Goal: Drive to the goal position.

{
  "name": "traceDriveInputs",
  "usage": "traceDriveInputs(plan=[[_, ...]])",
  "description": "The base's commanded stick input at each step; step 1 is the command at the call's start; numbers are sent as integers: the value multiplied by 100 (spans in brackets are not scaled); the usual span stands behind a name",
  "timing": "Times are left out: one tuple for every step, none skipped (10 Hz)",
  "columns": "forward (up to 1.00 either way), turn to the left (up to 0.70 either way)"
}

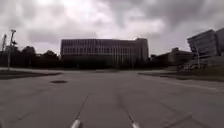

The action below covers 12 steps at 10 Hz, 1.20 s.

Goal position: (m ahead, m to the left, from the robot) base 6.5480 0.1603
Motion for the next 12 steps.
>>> traceDriveInputs(plan=[[100, 0], [100, 0], [100, 0], [100, 0], [100, 0], [100, 0], [100, 0], [100, 0], [100, -2], [100, -10], [100, -2], [100, 0]])
